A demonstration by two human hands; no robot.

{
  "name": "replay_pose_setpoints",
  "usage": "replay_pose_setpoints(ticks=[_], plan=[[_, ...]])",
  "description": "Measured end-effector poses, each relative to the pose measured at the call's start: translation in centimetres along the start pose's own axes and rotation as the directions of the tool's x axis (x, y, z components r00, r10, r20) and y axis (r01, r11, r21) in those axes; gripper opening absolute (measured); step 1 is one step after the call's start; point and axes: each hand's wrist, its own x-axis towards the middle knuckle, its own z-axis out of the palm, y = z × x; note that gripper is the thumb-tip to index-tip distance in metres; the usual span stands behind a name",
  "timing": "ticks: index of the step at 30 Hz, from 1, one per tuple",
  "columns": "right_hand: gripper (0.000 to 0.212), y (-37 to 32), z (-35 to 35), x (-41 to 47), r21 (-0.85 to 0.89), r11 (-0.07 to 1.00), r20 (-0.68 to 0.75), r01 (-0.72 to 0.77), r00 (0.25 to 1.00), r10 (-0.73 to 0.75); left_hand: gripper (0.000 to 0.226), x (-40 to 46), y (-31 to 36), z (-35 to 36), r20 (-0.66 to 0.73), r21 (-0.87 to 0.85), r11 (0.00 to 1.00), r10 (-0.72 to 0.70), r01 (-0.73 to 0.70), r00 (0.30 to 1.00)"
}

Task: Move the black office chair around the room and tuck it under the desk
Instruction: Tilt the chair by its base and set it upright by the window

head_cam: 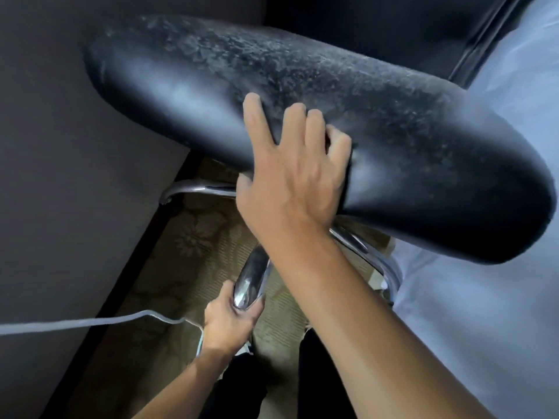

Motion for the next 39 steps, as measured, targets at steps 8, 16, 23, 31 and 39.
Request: replay_pose_setpoints(ticks=[8, 16, 23, 31, 39], plan=[[0.075, -2.0, -1.7, -2.8, -0.188, 0.977, -0.108, 0.101, 0.987, -0.123, 0.045, 0.9, -2.4, -0.1, -0.007, -0.066, 0.996, 0.056, -0.057, 0.998], [0.072, -4.3, -0.4, -1.6, -0.289, 0.953, -0.194, 0.09, 0.969, -0.151, 0.051, 0.5, -2.6, 0.6, -0.071, -0.048, 0.991, 0.124, -0.128, 0.99], [0.073, -5.3, -1.7, -3.1, -0.285, 0.933, -0.086, 0.218, 0.964, -0.252, 0.05, 0.4, -4.8, 1.1, -0.074, -0.038, 0.992, 0.113, -0.116, 0.991], [0.083, -2.5, -4.8, -4.0, -0.139, 0.815, 0.181, 0.563, 0.824, -0.537, 0.037, 1.7, -9.4, 1.6, 0.069, 0.012, 0.999, 0.04, -0.041, 0.997], [0.105, 3.9, 2.5, -11.0, 0.017, 0.889, 0.153, 0.457, 0.878, -0.454, 0.048, 11.4, -12.0, -4.3, 0.16, 0.392, 0.917, 0.012, -0.075, 0.987]])
